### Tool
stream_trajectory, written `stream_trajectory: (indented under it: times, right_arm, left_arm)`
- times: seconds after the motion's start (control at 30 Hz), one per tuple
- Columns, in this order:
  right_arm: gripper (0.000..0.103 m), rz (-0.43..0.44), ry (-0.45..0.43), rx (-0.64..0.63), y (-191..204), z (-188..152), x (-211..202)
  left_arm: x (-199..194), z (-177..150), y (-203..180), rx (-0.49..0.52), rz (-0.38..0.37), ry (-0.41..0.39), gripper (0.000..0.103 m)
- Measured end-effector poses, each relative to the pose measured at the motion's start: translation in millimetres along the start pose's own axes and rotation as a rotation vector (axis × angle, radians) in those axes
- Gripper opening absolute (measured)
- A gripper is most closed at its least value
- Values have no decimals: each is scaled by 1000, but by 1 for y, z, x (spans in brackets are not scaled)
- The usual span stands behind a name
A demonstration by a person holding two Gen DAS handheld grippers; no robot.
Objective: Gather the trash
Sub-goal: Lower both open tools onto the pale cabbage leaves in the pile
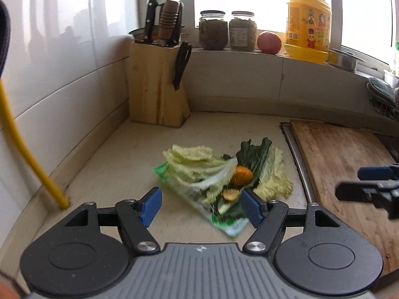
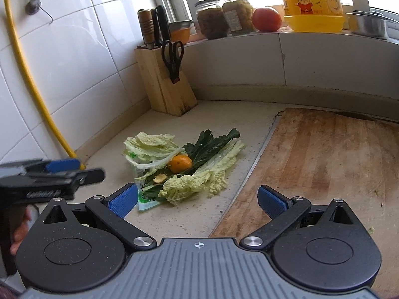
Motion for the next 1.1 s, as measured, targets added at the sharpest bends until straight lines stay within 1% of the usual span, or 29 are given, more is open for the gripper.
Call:
stream_trajectory:
  times: [0.13, 0.2, 0.3, 0.37, 0.43, 0.57, 0.67, 0.73, 0.8, 0.9, 0.97, 1.1]
  right_arm:
    - [103, -3, -3, 7, 5, 0, 1]
    - [103, -23, -8, 11, 6, 1, 3]
    - [103, -51, -1, 35, 3, 2, 8]
    - [103, -76, 3, 48, 1, 3, 12]
    - [103, -93, 8, 64, 0, 4, 18]
    - [103, -117, 15, 74, 1, 8, 30]
    - [103, -130, 24, 83, 0, 11, 40]
    - [103, -136, 29, 89, -1, 12, 45]
    - [103, -140, 30, 90, -1, 13, 50]
    - [103, -139, 46, 89, -1, 11, 56]
    - [103, -135, 54, 83, 0, 10, 58]
    - [103, -109, 56, 73, 3, 10, 59]
  left_arm:
    - [24, 17, 11, -3, -50, 7, 67]
    - [36, 26, 17, 8, -87, 6, 68]
    - [60, 37, 26, 30, -106, 17, 72]
    - [77, 43, 35, 21, -109, 21, 72]
    - [96, 48, 44, 5, -131, 33, 72]
    - [126, 49, 53, -40, -200, 76, 72]
    - [137, 45, 50, -20, -249, 105, 72]
    - [140, 40, 46, -12, -283, 126, 72]
    - [140, 35, 44, -5, -293, 141, 72]
    - [128, 27, 42, -21, -330, 151, 71]
    - [115, 25, 40, -25, -364, 141, 71]
    - [84, 25, 31, -9, -446, 96, 72]
Point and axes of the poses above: each gripper's, at about its wrist camera, not at the fingertips, and x roughly the way its jaws point, y to its left, z to its top, the point moved 2 cm from there along x, roughly the way its jaws point, and after that the axes turned 3 degrees about -y, right-handed, at the moved point
